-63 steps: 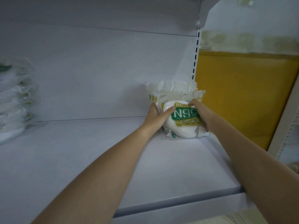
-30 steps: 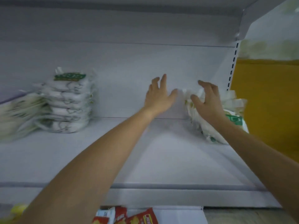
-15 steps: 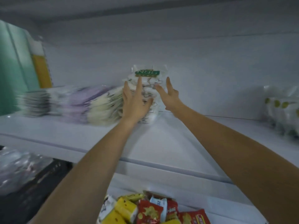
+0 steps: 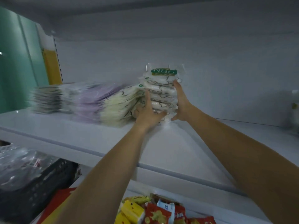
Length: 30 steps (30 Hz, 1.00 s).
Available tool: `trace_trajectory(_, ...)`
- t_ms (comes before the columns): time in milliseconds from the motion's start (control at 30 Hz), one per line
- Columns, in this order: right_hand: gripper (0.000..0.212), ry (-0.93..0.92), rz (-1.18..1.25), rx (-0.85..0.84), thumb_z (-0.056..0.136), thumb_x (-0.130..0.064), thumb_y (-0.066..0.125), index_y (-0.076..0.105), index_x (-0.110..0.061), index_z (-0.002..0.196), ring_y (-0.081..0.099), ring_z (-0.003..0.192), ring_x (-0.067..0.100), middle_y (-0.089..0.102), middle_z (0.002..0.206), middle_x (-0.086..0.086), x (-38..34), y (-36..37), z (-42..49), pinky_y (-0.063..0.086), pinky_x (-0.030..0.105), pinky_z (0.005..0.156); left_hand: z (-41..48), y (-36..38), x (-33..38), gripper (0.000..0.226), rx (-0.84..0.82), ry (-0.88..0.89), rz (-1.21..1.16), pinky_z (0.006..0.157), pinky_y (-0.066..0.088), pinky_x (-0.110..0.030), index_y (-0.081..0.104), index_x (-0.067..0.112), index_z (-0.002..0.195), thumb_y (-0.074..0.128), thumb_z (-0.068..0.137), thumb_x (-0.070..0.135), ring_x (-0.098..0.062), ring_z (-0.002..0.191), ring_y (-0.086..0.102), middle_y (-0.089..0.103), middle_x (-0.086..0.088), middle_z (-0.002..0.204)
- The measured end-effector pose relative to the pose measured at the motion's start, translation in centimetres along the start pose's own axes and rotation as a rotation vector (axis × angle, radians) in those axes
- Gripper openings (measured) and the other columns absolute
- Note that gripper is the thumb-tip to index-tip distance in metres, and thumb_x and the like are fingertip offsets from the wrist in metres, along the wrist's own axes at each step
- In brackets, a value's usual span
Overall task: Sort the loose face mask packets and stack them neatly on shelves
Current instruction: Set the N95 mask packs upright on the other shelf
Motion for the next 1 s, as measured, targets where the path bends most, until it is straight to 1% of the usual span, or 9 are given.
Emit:
trace_trajectory(133, 0.091, -0.134, -0.020, 0.153, 0.077, -0.073, 0.047, 0.013, -0.029, 0.150, 0.026, 0.139, 0.030, 0.020, 0.155, 0.005, -1.8, -1.6, 0.2, 0.018, 0.054, 0.112, 0.2, -1.3, 0.1, 0.100, 0.228, -0.046, 0.066, 0.112, 0.014, -0.049, -0.013, 0.033, 0.149, 0.060, 0.084, 0.053, -0.035, 0.142, 0.007, 0.010, -0.019, 0.154)
trace_trajectory(200, 0.084, -0.115, -0.023, 0.155, 0.080, -0.069, 0.049, 0.023, -0.025, 0.147, 0.039, 0.128, 0.028, 0.032, 0.148, 0.010, -2.7, -2.5, 0.2, 0.022, 0.052, 0.108, 0.6, -1.7, 1.1, 0.094, 0.274, 0.030, -0.057, 0.114, 0.013, -0.047, -0.008, 0.029, 0.150, 0.059, 0.087, 0.048, -0.031, 0.144, 0.008, 0.013, -0.015, 0.156)
trace_trajectory(333, 0.048, -0.040, -0.039, 0.061, 0.086, -0.052, 0.054, 0.049, -0.023, 0.123, 0.052, 0.102, 0.019, 0.052, 0.113, 0.007, -3.4, -2.6, -0.2, 0.029, 0.044, 0.106, 1.0, -1.0, 2.8, 0.091, 0.206, 0.072, -0.449, 0.117, 0.018, -0.040, -0.001, 0.028, 0.151, 0.064, 0.088, 0.029, -0.020, 0.143, 0.017, 0.016, 0.000, 0.157)
trace_trajectory(467, 0.015, -0.024, -0.004, 0.056, 0.086, -0.038, 0.055, 0.053, -0.024, 0.090, 0.048, 0.084, 0.016, 0.043, 0.090, -0.004, -3.6, -1.3, -1.0, 0.038, 0.030, 0.086, 0.6, -1.1, 2.4, 0.088, 0.142, 0.012, -0.657, 0.113, 0.028, -0.042, -0.001, 0.034, 0.151, 0.062, 0.089, 0.029, -0.020, 0.140, 0.029, 0.022, 0.000, 0.156)
trace_trajectory(600, 0.012, -0.012, 0.113, 0.042, 0.088, -0.029, 0.050, 0.053, -0.019, 0.083, 0.054, 0.096, 0.024, 0.049, 0.086, 0.003, -3.7, -2.2, -2.4, 0.031, 0.050, 0.102, -0.1, -1.6, 2.3, 0.081, 0.187, -0.024, -0.621, 0.107, 0.023, -0.036, 0.003, 0.031, 0.151, 0.056, 0.091, 0.040, -0.019, 0.138, 0.030, 0.030, 0.000, 0.153)
trace_trajectory(700, 0.011, -0.032, 0.182, 0.021, 0.088, -0.026, 0.048, 0.052, -0.015, 0.085, 0.058, 0.081, 0.023, 0.053, 0.089, 0.006, -3.5, -4.4, -4.1, 0.045, 0.044, 0.079, -0.7, -1.5, 3.0, 0.075, 0.223, -0.046, -0.689, 0.112, 0.025, -0.041, 0.012, 0.026, 0.150, 0.055, 0.091, 0.044, -0.025, 0.137, 0.034, 0.032, -0.006, 0.152)
trace_trajectory(800, 0.013, -0.068, 0.224, 0.031, 0.086, -0.023, 0.047, 0.052, -0.012, 0.091, 0.059, 0.074, 0.021, 0.057, 0.090, 0.006, -3.4, -7.9, -6.3, 0.051, 0.032, 0.067, -1.2, -0.2, 4.7, 0.079, 0.164, -0.114, -0.849, 0.101, 0.041, -0.045, 0.010, 0.029, 0.150, 0.057, 0.088, 0.047, -0.031, 0.122, 0.051, 0.046, -0.011, 0.140)
trace_trajectory(900, 0.013, -0.157, 0.191, 0.073, 0.084, -0.020, 0.045, 0.052, -0.013, 0.094, 0.049, 0.060, 0.014, 0.053, 0.083, 0.003, -4.0, -12.8, -9.7, 0.041, 0.019, 0.045, -2.3, 2.6, 8.0, 0.079, -0.005, -0.193, -1.024, 0.083, 0.051, -0.041, 0.016, 0.025, 0.148, 0.059, 0.086, 0.049, -0.029, 0.110, 0.057, 0.046, -0.008, 0.139)
trace_trajectory(1000, 0.013, -0.264, 0.081, 0.170, 0.087, -0.017, 0.042, 0.054, -0.015, 0.089, 0.053, 0.061, 0.014, 0.057, 0.078, 0.003, -4.3, -18.8, -14.3, 0.038, 0.023, 0.053, -4.6, 6.9, 13.2, 0.074, -0.262, -0.169, -0.941, 0.076, 0.051, -0.037, 0.026, 0.026, 0.144, 0.063, 0.084, 0.048, -0.016, 0.103, 0.056, 0.046, 0.003, 0.134)
Point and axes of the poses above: each hand's wrist, its own z-axis towards the middle knuckle, its own y-axis out of the palm, x = y × z, the point moved 5 cm from there along z, towards the middle knuckle
